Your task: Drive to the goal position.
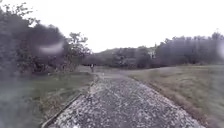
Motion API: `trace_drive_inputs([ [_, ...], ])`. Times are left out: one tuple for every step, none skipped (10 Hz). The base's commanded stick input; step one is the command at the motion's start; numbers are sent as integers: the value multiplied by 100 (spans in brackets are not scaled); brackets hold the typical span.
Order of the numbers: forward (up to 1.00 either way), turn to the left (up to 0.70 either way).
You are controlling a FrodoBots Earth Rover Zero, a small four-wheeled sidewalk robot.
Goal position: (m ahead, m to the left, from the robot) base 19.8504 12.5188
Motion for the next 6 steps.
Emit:
trace_drive_inputs([
  [70,0],
  [70,0],
  [70,0],
  [70,0],
  [70,0],
  [70,0],
])
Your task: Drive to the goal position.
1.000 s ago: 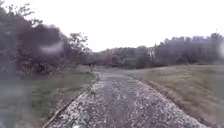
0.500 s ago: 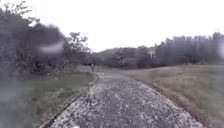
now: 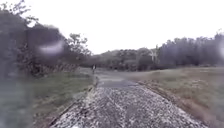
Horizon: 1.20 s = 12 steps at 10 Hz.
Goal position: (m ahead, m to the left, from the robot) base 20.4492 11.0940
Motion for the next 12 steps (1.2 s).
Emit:
trace_drive_inputs([
  [70,0],
  [70,0],
  [70,0],
  [70,0],
  [70,0],
  [70,0],
  [70,0],
  [70,0],
  [70,-1],
  [70,-14],
  [70,-14],
  [70,-14],
])
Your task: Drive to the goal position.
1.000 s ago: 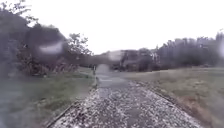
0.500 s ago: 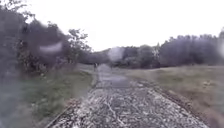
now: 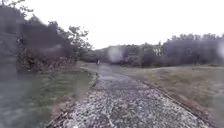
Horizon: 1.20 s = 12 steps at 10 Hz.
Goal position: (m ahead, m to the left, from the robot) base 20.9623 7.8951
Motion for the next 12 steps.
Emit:
trace_drive_inputs([
  [70,-14],
  [70,-14],
  [70,-14],
  [70,-14],
  [70,-14],
  [70,-14],
  [70,-12],
  [70,-6],
  [70,0],
  [70,0],
  [70,0],
  [70,0],
])
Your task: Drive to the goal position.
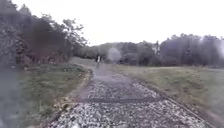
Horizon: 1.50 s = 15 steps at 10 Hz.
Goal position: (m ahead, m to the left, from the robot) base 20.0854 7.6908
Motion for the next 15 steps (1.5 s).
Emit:
trace_drive_inputs([
  [70,0],
  [70,0],
  [70,0],
  [70,0],
  [70,-3],
  [70,-10],
  [70,-12],
  [70,-13],
  [70,-13],
  [70,0],
  [70,0],
  [70,0],
  [70,-3],
  [70,-8],
  [70,-11],
])
